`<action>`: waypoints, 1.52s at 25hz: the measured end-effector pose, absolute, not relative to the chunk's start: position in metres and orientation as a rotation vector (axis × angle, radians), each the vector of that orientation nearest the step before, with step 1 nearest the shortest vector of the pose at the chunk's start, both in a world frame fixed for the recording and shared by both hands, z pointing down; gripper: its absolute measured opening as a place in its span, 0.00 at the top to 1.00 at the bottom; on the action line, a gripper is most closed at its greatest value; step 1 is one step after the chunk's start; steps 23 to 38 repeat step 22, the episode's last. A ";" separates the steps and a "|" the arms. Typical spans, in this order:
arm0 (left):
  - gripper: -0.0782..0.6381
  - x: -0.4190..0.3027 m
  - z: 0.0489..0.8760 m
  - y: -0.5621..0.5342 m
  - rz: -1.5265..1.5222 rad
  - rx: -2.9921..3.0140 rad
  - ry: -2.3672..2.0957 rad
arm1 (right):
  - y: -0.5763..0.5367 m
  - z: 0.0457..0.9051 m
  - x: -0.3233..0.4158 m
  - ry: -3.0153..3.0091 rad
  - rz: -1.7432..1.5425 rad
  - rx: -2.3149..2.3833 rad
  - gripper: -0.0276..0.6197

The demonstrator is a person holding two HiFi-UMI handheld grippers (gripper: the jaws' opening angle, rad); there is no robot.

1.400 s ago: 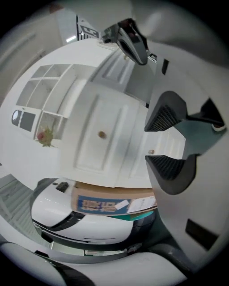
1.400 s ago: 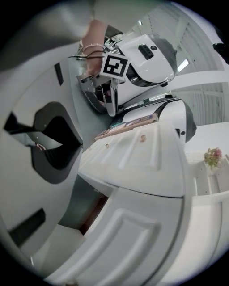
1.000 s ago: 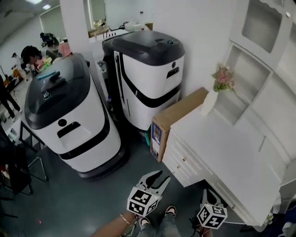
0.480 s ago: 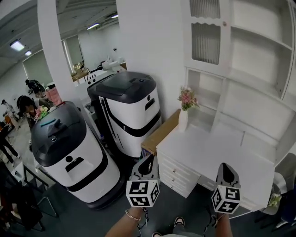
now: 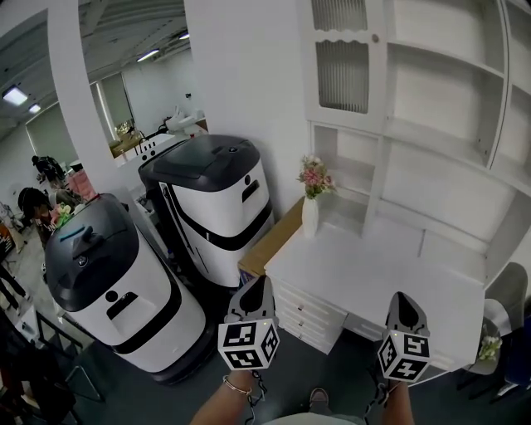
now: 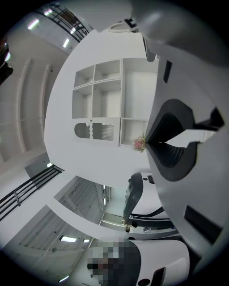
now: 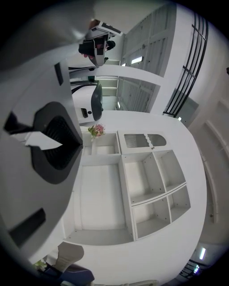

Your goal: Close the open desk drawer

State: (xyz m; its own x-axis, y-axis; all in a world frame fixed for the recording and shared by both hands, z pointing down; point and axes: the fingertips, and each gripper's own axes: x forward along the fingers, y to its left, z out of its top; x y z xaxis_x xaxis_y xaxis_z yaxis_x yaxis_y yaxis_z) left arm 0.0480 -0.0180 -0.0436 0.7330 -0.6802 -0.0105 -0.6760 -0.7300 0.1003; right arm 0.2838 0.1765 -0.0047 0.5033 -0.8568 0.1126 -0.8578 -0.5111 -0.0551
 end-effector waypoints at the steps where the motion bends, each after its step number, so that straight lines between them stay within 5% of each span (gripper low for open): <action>1: 0.87 0.049 -0.042 -0.018 -0.066 2.835 -1.114 | 0.177 -0.005 0.285 -1.549 0.200 2.719 0.95; 38: 0.87 0.031 0.003 -0.026 0.043 2.718 -1.160 | 0.158 0.005 0.276 -1.575 0.228 2.635 0.95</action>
